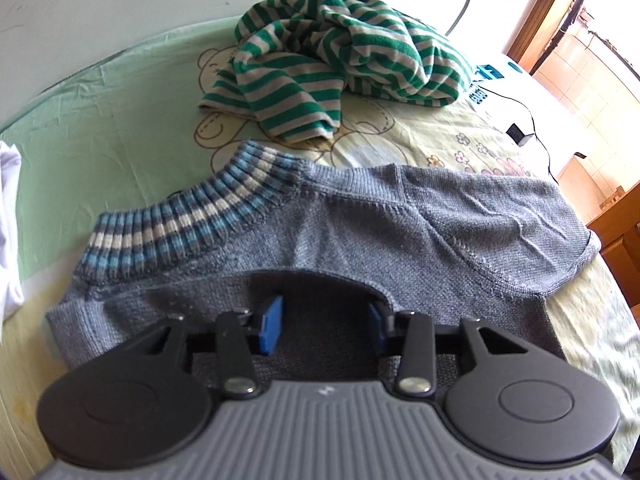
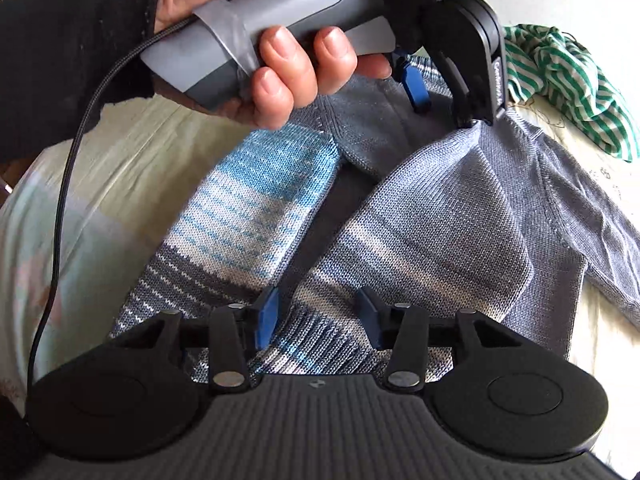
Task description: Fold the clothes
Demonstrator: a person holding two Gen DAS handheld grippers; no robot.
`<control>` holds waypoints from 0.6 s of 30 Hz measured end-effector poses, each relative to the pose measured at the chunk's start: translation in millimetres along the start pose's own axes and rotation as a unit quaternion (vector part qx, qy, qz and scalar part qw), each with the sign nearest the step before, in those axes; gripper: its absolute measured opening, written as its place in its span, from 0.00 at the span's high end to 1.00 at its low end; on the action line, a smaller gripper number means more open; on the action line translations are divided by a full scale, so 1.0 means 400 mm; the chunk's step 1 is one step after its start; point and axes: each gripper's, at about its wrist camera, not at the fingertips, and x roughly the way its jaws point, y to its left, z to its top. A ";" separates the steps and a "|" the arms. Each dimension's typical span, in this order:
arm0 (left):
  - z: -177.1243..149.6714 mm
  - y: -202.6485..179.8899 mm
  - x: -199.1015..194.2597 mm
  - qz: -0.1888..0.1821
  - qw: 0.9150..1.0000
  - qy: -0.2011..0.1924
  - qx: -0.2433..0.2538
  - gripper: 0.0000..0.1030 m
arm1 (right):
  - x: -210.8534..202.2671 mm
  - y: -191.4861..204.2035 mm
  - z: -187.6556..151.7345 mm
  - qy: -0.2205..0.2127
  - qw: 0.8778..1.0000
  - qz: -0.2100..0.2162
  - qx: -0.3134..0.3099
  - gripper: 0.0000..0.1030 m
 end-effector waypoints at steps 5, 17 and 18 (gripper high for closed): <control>-0.008 0.026 -0.022 0.010 1.000 -0.011 -0.017 1.00 | -0.012 -0.052 -0.005 -0.008 0.999 0.002 0.043 0.92; -0.043 0.032 -0.066 -0.016 0.999 -0.012 -0.029 0.55 | -0.104 -0.089 -0.002 -0.040 0.996 0.042 0.068 0.92; -0.045 0.029 -0.065 -0.019 0.999 -0.015 -0.036 0.48 | -0.099 -0.090 -0.003 -0.040 0.996 0.040 0.065 0.92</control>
